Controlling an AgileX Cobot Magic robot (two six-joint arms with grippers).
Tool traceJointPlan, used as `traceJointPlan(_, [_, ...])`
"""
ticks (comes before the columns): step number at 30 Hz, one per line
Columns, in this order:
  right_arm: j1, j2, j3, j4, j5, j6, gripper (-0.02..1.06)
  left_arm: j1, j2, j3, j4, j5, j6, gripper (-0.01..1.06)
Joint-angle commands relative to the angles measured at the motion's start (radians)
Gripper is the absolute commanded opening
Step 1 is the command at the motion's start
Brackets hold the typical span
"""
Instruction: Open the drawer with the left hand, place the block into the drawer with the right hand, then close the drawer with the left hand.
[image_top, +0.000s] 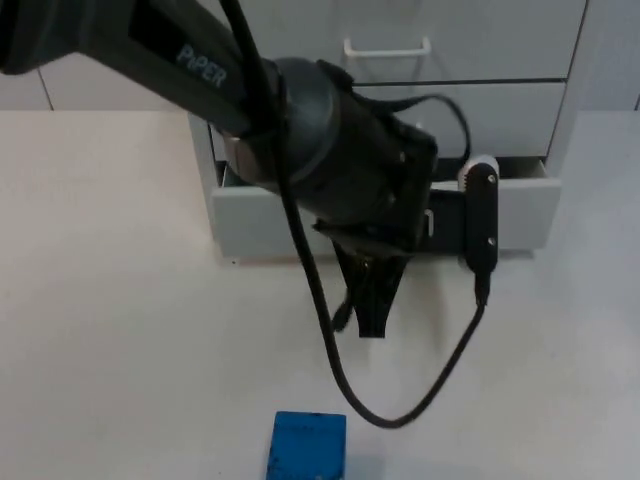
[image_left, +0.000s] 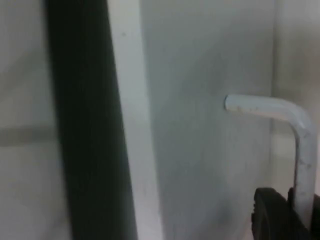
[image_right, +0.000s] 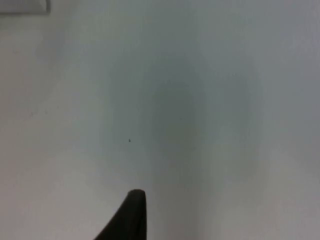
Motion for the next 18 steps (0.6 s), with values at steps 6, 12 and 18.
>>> traceJointPlan(6, [-0.004,-0.003,0.003,0.013,-0.006,0.003,1.03,-0.073,-0.035,0.016,-0.651,0.067,0.578,0.0])
traceJointPlan(12, [-0.004,-0.003,0.003,0.017,-0.004,0.003,1.03,-0.073,-0.035,0.016,-0.774,0.121,0.737,0.0])
traceJointPlan(18, [-0.004,-0.003,0.003,0.022,-0.004,0.003,1.03,-0.073,-0.035,0.016,-0.788,0.174,0.808,0.0])
